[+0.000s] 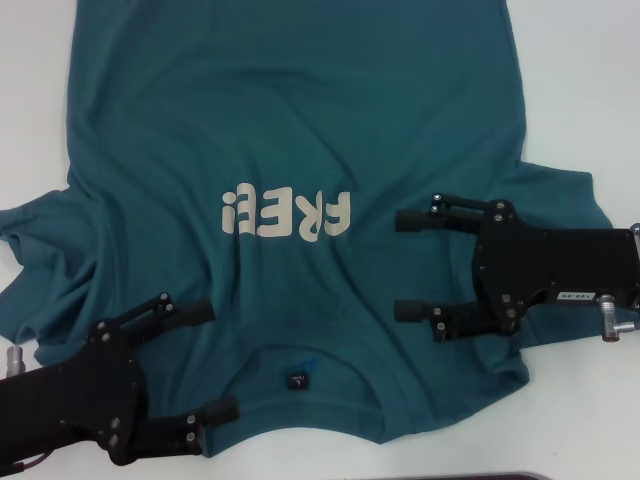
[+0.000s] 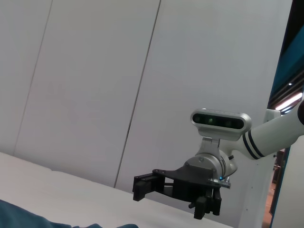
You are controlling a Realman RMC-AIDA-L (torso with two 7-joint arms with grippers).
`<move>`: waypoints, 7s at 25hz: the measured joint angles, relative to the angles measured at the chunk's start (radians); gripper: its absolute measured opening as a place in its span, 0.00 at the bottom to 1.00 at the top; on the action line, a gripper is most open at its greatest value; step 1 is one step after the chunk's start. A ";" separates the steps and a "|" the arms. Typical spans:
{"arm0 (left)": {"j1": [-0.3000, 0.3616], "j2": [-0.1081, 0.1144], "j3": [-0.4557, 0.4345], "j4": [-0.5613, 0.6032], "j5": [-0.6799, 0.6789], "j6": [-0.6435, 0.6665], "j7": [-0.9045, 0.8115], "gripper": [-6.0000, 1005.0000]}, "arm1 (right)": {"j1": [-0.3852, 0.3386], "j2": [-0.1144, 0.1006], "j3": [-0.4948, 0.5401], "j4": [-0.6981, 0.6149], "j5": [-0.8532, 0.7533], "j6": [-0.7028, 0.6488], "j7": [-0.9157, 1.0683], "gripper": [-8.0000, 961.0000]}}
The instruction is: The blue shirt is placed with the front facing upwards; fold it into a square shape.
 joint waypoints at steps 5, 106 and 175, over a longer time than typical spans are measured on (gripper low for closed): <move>0.000 0.000 -0.012 0.004 -0.006 -0.001 -0.017 0.94 | 0.000 0.000 0.003 0.000 0.000 0.000 -0.001 0.95; -0.162 0.145 -0.092 -0.174 0.202 -0.561 -1.518 0.85 | 0.022 -0.009 0.177 0.019 -0.001 0.009 0.220 0.94; -0.216 0.192 -0.174 -0.480 0.340 -0.412 -1.661 0.03 | 0.063 -0.009 0.192 0.012 0.002 0.027 0.228 0.93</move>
